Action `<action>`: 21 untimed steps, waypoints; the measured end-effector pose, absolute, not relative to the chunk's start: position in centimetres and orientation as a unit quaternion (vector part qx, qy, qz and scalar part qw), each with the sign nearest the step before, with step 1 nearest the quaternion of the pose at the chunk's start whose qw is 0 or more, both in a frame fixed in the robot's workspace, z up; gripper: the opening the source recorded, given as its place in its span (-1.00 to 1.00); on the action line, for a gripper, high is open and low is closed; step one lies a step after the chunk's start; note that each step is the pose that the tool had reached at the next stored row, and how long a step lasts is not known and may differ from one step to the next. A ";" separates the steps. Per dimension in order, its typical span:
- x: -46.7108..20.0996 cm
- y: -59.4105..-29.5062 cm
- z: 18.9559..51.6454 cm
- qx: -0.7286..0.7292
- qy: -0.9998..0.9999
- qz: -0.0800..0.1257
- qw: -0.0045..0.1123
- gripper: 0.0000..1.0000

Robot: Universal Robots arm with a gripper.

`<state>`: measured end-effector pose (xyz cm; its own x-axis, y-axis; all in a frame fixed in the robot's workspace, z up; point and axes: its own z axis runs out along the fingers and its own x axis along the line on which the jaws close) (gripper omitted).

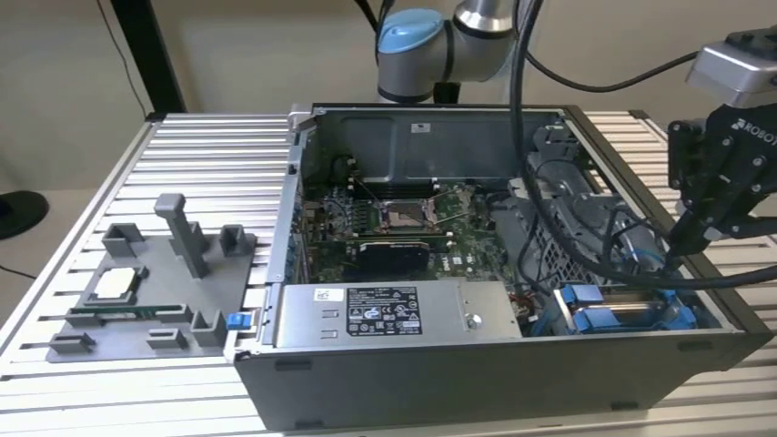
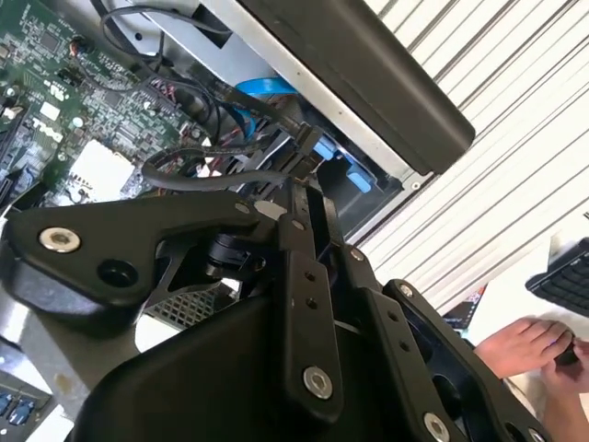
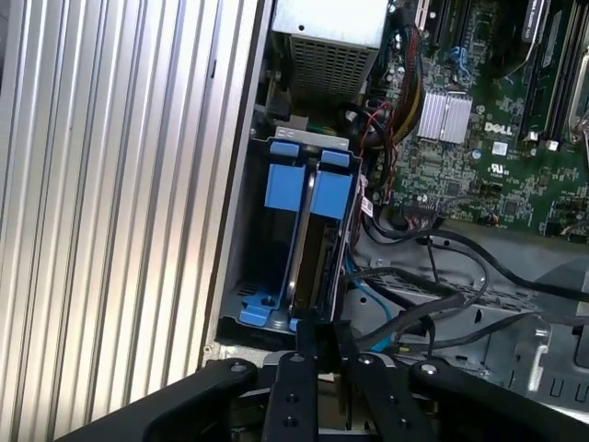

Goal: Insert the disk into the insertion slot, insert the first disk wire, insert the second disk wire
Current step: 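Insert the first disk wire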

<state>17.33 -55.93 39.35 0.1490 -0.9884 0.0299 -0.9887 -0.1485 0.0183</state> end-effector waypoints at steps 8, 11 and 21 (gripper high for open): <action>19.0 -56.5 39.3 0.758 -0.652 -0.006 0.027 -1.00; 19.5 -56.7 39.2 0.758 -0.652 -0.012 0.031 -1.00; 21.1 -57.4 39.1 0.757 -0.650 -0.040 0.056 -1.00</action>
<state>21.12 -57.38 39.11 0.1516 -0.9884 0.0124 -0.9794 -0.1485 0.1366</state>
